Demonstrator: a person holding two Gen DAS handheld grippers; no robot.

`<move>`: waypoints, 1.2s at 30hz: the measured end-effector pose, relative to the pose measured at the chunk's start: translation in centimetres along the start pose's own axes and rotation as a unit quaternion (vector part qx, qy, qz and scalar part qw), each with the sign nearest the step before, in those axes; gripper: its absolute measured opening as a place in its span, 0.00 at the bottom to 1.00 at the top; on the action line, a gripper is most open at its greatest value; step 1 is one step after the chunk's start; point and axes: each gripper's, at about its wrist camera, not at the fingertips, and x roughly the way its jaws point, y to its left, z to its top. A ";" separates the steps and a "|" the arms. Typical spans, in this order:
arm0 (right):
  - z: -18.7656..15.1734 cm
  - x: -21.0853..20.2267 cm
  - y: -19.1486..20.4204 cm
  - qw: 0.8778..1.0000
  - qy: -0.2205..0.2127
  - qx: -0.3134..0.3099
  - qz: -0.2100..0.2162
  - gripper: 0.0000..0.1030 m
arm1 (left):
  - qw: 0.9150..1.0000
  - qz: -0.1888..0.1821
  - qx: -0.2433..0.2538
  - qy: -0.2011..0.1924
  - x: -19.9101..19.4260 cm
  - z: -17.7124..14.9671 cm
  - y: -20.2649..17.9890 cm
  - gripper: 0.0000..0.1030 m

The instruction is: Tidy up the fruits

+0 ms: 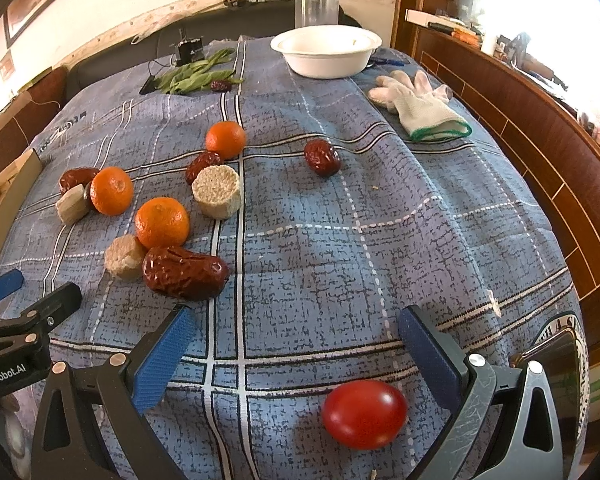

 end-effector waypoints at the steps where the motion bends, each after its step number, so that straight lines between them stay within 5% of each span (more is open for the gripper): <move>1: -0.1 0.0 0.0 1.000 0.000 0.000 0.000 1.00 | 1.000 -0.002 0.002 0.000 0.0 0.0 0.0 1.00; 7: -0.1 0.2 -0.1 1.000 -0.004 -0.001 0.002 1.00 | 1.000 -0.026 0.001 -0.014 -1.3 -0.6 0.3 0.96; 12: -0.3 0.0 0.0 1.000 -0.007 0.002 0.000 1.00 | 0.994 -0.026 -0.015 -0.109 -6.4 -1.4 1.4 0.95; 18: -0.3 0.0 0.0 1.000 -0.007 0.002 0.000 1.00 | 0.965 0.020 -0.071 -0.251 -15.2 -1.9 5.2 0.96; 21: -0.3 0.0 0.0 1.000 -0.007 0.001 0.000 1.00 | 0.952 0.056 -0.085 -0.288 -18.5 -1.5 7.4 1.00; 25: -0.3 0.0 0.1 1.000 -0.006 0.002 -0.001 1.00 | 0.958 0.080 -0.095 -0.257 -18.8 -1.1 9.9 1.00; 36: -0.8 -1.8 -0.9 0.999 -0.020 0.002 0.042 0.93 | 0.979 0.024 -0.071 -0.189 -13.7 -1.6 8.6 1.00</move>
